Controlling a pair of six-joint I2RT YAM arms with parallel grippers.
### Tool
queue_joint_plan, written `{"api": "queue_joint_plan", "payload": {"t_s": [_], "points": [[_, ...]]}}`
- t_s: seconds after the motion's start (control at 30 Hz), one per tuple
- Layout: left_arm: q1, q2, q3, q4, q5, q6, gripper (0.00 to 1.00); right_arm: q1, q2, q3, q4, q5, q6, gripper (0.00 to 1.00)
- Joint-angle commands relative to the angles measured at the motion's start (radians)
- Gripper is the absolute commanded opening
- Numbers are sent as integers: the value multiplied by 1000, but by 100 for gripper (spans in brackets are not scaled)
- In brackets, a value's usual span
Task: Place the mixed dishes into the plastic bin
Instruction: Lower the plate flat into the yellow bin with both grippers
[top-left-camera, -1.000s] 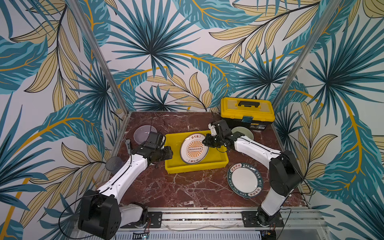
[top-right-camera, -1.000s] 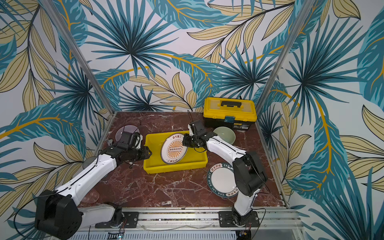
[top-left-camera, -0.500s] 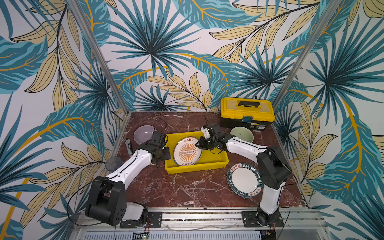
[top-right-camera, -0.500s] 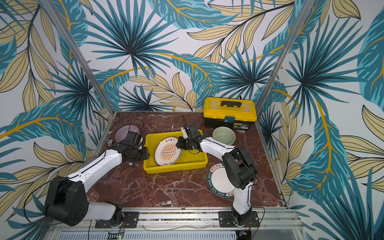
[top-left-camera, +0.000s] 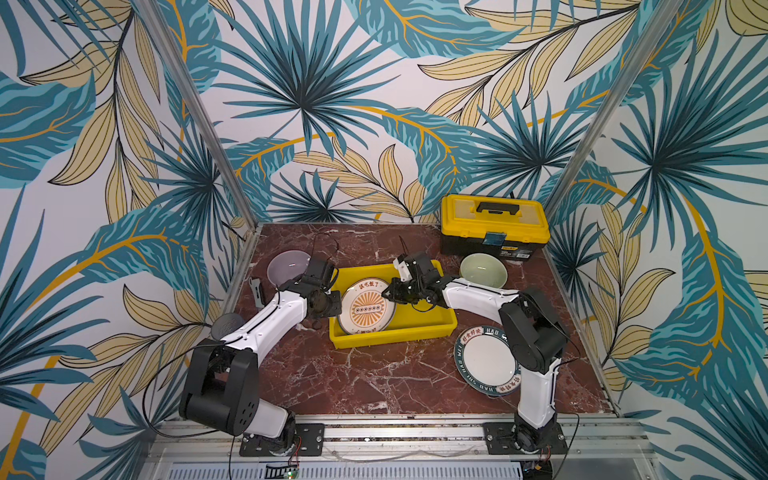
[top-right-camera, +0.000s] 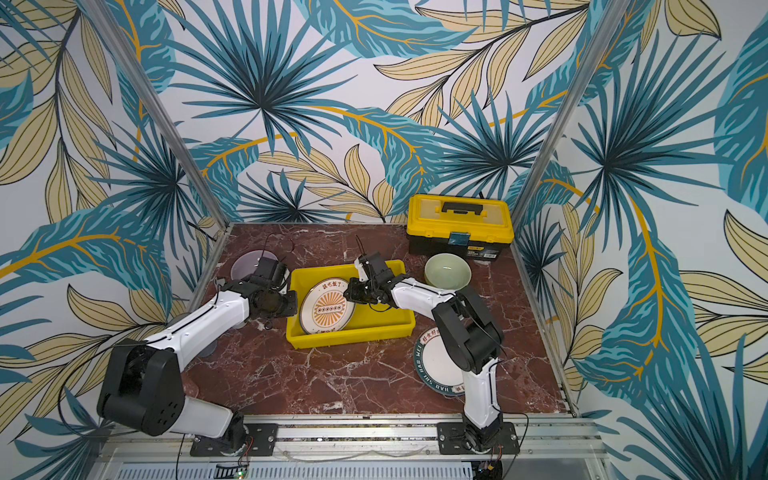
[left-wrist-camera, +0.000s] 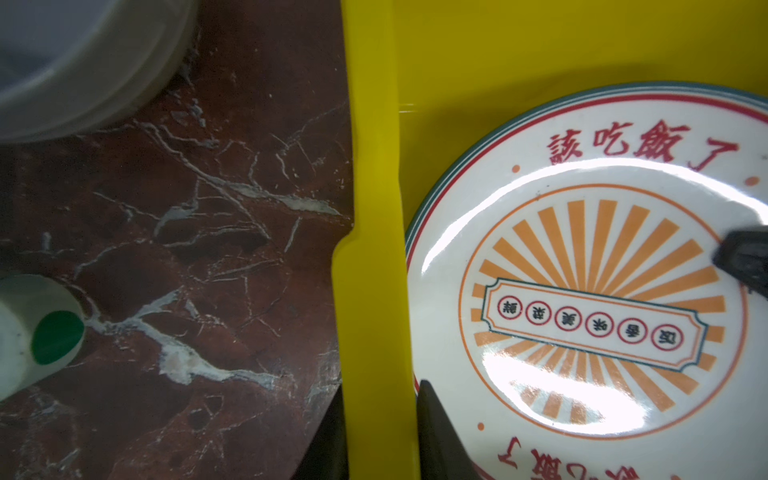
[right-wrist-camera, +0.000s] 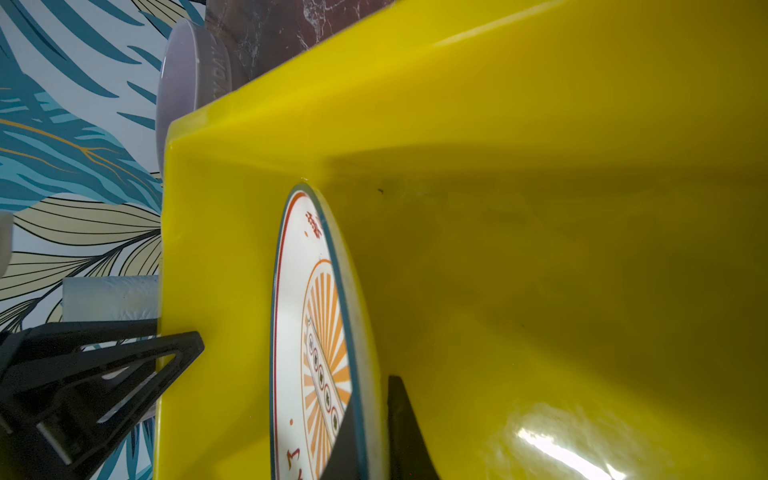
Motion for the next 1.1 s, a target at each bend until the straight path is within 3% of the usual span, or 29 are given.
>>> {"api": "queue_joint_plan", "payload": {"t_s": [0.0,0.27,0.5,0.6,0.7,0.83,1.07], "points": [[9,18,27,13,4,44,25,22,26,0,49,-24,19,0],[30,45,68,22,28,67,22,28,51,-6,21,-7,13,10],[31,41,53,16,52,42,22,28,79,-4,23,0,1,12],[30,27,39,14,58,32,22,28,97,6,23,6,-4,21],[30,14,29,11,60,25,22,28,109,21,6,10,-21,22],[30,2,17,11,73,14,22,28,116,36,-25,35,-43,23],[30,-9,-1,11,91,6,22,28,119,79,-135,123,-88,34]]}}
